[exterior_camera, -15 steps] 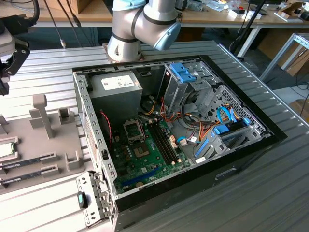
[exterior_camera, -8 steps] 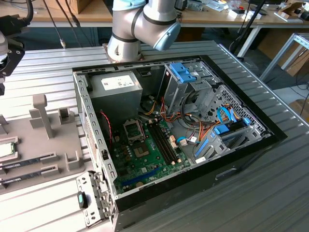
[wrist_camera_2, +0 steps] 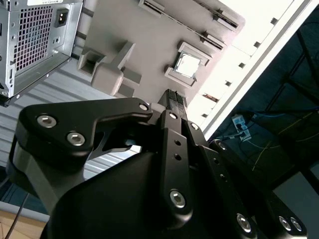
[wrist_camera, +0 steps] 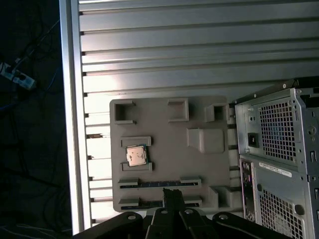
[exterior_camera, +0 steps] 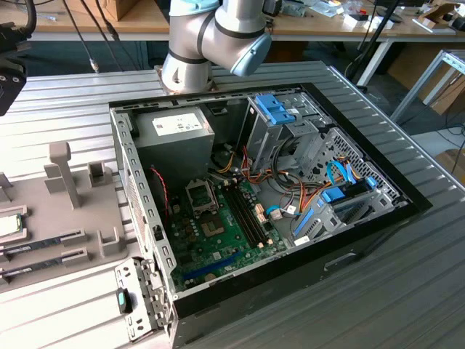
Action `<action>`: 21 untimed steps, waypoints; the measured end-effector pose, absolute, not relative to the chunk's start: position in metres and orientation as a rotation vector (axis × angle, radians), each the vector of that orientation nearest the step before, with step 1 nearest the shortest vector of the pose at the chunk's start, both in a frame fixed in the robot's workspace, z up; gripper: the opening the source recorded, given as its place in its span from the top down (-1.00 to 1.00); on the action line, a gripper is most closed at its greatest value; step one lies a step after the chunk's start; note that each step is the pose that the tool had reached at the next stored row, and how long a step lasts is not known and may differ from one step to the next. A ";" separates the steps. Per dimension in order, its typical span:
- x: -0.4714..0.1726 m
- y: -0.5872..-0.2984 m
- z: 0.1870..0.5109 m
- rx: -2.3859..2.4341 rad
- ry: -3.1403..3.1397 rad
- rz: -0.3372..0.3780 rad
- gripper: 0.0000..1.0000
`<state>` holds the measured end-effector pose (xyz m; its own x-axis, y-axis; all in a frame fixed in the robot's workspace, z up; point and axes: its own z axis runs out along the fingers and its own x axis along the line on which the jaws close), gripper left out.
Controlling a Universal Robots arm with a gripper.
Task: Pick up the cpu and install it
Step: 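Reach for the cpu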
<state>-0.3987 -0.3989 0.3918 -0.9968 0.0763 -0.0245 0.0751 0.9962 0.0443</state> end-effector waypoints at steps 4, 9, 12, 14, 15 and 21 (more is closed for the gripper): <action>-0.404 -0.399 0.391 0.118 3.112 0.068 0.79; -0.408 -0.399 0.391 0.118 3.112 0.068 0.79; -0.411 -0.399 0.390 0.118 3.112 0.068 0.79; -0.412 -0.399 0.389 0.118 3.112 0.068 0.79; -0.412 -0.399 0.389 0.118 3.112 0.068 0.79; -0.414 -0.399 0.384 0.118 3.112 0.068 0.79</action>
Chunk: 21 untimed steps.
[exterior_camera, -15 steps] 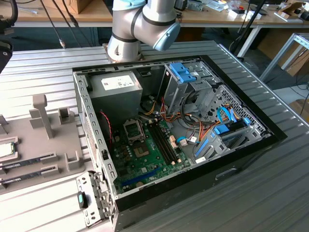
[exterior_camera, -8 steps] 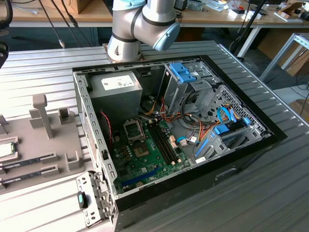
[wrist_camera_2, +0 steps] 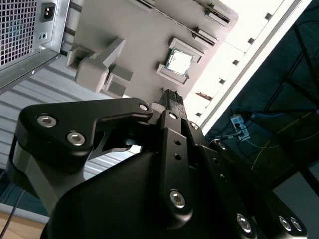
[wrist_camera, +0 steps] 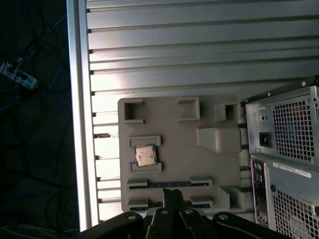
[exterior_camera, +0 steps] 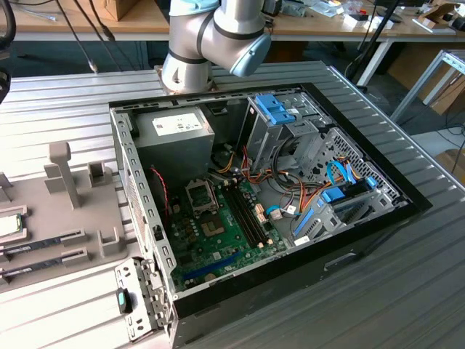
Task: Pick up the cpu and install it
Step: 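Reach for the cpu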
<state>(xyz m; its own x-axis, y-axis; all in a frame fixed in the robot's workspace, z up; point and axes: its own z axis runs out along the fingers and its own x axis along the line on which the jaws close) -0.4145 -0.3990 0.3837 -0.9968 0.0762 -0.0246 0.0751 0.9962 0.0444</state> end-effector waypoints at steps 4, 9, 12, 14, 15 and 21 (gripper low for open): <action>-0.415 -0.399 0.380 0.118 3.113 0.068 0.79; -0.416 -0.399 0.376 0.118 3.112 0.068 0.79; -0.416 -0.399 0.375 0.118 3.112 0.068 0.79; -0.416 -0.399 0.374 0.118 3.112 0.068 0.79; -0.416 -0.399 0.373 0.118 3.112 0.068 0.79; -0.417 -0.399 0.370 0.118 3.112 0.068 0.79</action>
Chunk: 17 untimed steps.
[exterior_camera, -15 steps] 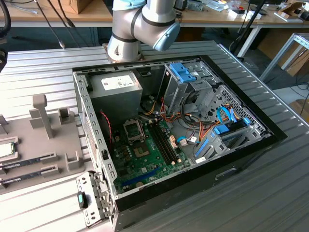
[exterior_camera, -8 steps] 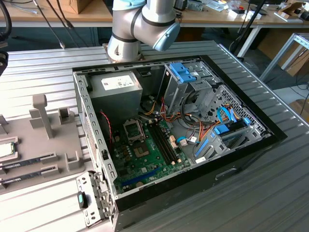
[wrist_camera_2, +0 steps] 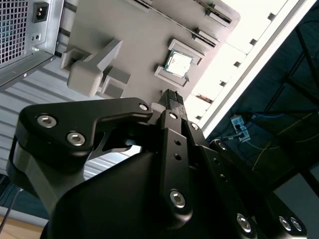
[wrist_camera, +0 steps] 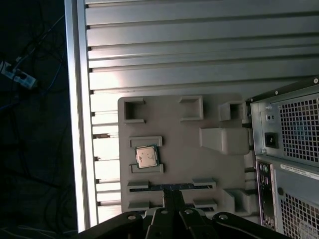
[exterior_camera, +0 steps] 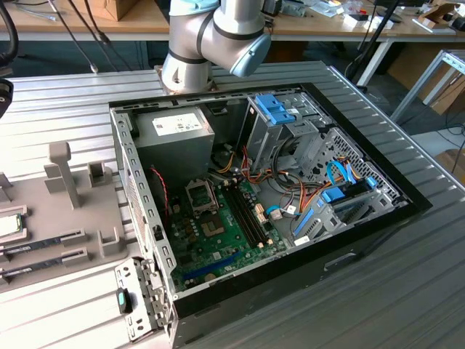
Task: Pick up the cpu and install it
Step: 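Reach for the cpu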
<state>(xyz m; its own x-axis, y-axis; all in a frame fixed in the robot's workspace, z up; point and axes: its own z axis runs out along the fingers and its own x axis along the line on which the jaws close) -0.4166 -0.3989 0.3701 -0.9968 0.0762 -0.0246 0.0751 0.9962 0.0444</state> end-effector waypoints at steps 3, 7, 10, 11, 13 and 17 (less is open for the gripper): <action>-0.417 -0.399 0.368 0.118 3.112 0.068 0.79; -0.417 -0.399 0.367 0.118 3.112 0.068 0.79; -0.417 -0.399 0.366 0.118 3.112 0.068 0.79; -0.417 -0.399 0.365 0.118 3.112 0.068 0.79; -0.417 -0.399 0.365 0.118 3.112 0.068 0.79; -0.418 -0.399 0.362 0.118 3.112 0.068 0.79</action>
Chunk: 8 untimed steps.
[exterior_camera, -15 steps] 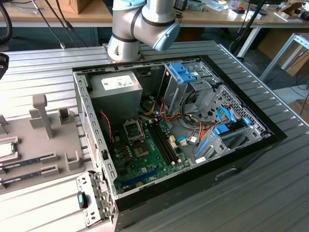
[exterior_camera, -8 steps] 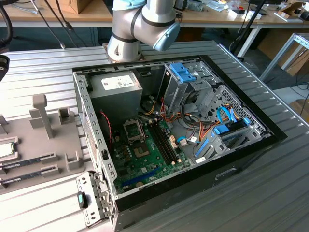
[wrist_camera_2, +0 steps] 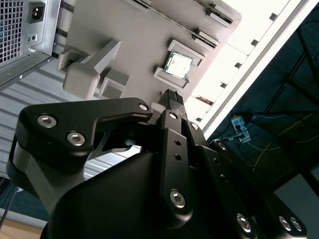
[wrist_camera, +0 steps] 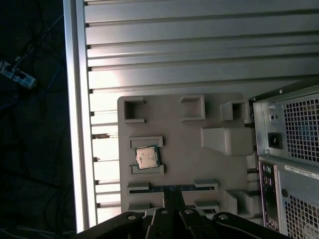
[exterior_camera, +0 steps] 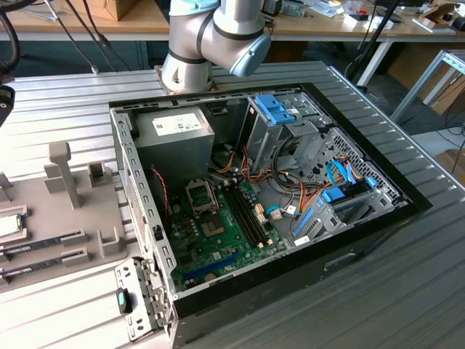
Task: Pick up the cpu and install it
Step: 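Reach for the cpu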
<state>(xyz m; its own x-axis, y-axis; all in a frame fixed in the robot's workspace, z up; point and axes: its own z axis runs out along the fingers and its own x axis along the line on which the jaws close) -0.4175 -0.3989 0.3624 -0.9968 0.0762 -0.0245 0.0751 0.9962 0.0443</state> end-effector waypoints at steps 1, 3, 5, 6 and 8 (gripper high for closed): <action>-0.418 -0.399 0.362 0.118 3.112 0.068 0.79; -0.418 -0.399 0.361 0.118 3.112 0.068 0.79; -0.418 -0.399 0.358 0.118 3.112 0.068 0.79; -0.418 -0.399 0.358 0.118 3.112 0.068 0.79; -0.418 -0.399 0.357 0.118 3.112 0.068 0.79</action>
<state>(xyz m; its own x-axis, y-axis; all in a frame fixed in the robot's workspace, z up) -0.4177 -0.3989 0.3570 -0.9968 0.0762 -0.0246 0.0751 0.9962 0.0444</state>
